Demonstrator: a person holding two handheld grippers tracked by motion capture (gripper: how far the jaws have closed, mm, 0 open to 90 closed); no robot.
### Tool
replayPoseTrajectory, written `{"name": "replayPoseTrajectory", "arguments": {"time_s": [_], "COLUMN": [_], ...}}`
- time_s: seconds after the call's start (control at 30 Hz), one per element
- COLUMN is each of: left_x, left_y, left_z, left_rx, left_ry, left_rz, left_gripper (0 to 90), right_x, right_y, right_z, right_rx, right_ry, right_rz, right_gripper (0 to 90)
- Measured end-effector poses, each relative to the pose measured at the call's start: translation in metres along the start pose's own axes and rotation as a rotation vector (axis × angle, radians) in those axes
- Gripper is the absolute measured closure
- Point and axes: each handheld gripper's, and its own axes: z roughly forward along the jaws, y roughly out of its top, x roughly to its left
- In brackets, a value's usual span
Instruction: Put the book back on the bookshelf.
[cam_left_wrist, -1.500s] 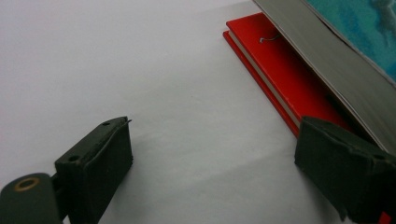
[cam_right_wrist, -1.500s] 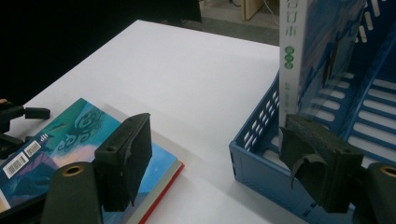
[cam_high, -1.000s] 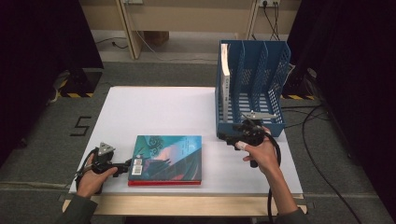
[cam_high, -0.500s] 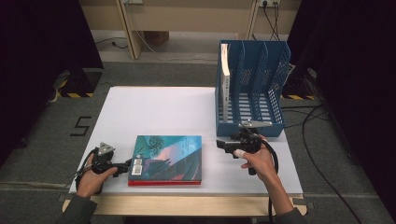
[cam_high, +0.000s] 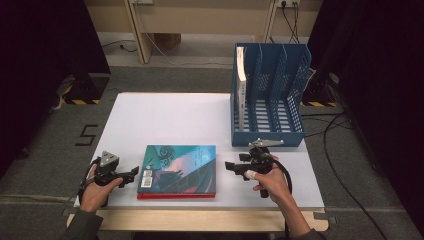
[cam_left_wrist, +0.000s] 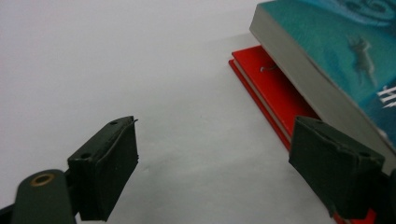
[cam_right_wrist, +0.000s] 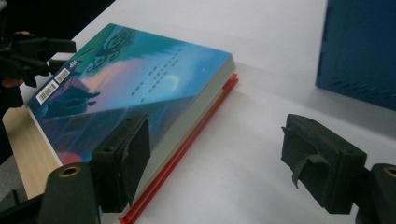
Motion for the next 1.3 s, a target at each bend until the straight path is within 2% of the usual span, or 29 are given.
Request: {"name": "replayPoseTrajectory", "arguments": {"time_s": [0.17, 0.27, 0.4, 0.47, 0.53, 0.77, 0.93, 1.03, 1.1, 1.13, 1.23, 1.3], "left_x": [-0.003, -0.005, -0.008, -0.009, -0.009, -0.016, -0.022, -0.024, -0.026, -0.026, -0.026, -0.027], "left_y": [0.002, 0.003, 0.003, 0.003, 0.003, 0.004, 0.005, 0.008, 0.009, 0.010, 0.009, 0.009], "left_z": [-0.003, -0.004, -0.004, -0.005, -0.006, -0.009, -0.013, -0.017, -0.020, -0.021, -0.020, -0.020], "left_rx": [-0.025, -0.029, -0.035, -0.032, -0.024, -0.024, -0.026, -0.053, -0.065, -0.057, -0.046, -0.046], "left_ry": [-0.025, -0.048, -0.051, -0.061, -0.089, -0.092, -0.098, -0.114, -0.120, -0.122, -0.133, -0.130], "left_rz": [-0.002, 0.008, 0.024, 0.011, -0.012, 0.018, 0.019, 0.020, 0.035, 0.046, 0.036, 0.054], "left_gripper": [14.9, 14.9, 15.7, 17.6, 23.8, 40.4, 52.8, 55.5, 58.3, 59.5, 62.5, 66.0], "right_x": [0.005, 0.006, 0.006, 0.006, 0.007, 0.009, 0.010, 0.011, 0.011, 0.011, 0.012, 0.012], "right_y": [-0.004, -0.006, -0.009, -0.010, -0.011, -0.011, -0.010, -0.010, -0.010, -0.010, -0.011, -0.011], "right_z": [0.009, 0.014, 0.019, 0.022, 0.025, 0.030, 0.035, 0.037, 0.038, 0.039, 0.041, 0.043], "right_rx": [0.017, 0.033, 0.044, 0.050, 0.054, 0.063, 0.069, 0.073, 0.076, 0.076, 0.081, 0.084], "right_ry": [0.041, 0.040, 0.054, 0.052, 0.059, 0.079, 0.081, 0.092, 0.093, 0.094, 0.099, 0.101], "right_rz": [0.011, 0.013, 0.021, 0.019, 0.020, 0.021, 0.016, 0.015, 0.016, 0.012, 0.014, 0.018], "right_gripper": [24.7, 24.4, 24.4, 24.4, 24.4, 24.5, 24.5, 24.4, 24.4, 24.4, 24.4, 24.4]}}
